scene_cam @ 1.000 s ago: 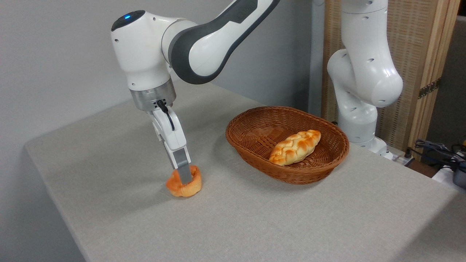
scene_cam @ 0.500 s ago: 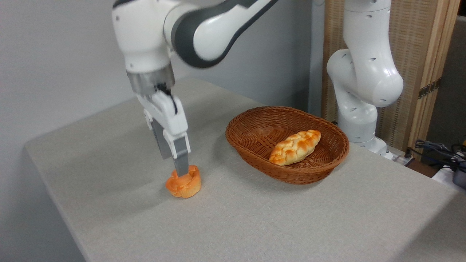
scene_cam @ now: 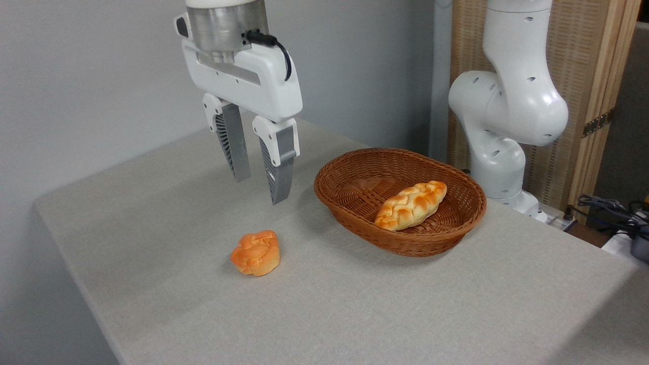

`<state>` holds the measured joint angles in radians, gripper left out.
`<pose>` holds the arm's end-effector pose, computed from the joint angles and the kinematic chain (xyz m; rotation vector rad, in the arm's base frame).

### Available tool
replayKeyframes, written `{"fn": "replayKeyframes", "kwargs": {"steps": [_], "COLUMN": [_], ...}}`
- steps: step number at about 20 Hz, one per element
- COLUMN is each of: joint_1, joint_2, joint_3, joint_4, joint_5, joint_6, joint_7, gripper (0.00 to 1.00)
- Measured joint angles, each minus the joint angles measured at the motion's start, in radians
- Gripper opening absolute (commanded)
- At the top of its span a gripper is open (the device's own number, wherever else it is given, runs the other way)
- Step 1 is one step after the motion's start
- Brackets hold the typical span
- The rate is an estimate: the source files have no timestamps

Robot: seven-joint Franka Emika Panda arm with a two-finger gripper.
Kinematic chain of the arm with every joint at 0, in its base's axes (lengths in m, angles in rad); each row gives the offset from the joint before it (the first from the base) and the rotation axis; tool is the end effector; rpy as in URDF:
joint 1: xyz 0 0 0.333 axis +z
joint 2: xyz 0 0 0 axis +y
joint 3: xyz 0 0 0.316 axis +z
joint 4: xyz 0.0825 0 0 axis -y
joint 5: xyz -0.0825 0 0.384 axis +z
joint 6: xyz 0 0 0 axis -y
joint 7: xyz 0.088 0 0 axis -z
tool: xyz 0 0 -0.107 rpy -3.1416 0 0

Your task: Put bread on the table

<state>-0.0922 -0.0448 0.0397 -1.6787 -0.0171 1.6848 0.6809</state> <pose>0.5492 -0.0300 0.6081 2.9305 -1.1230 0.0850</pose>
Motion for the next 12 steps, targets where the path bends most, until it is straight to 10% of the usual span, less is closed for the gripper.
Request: {"fn": "replayKeyframes", "kwargs": {"steps": [12], "joint_1": [0.028], "joint_2": [0.009], "joint_3": [-0.034], "joint_4": [0.049], "joint_5": [0.000], "joint_6": [-0.050], "joint_7": [-0.001], "gripper": [1.00]}}
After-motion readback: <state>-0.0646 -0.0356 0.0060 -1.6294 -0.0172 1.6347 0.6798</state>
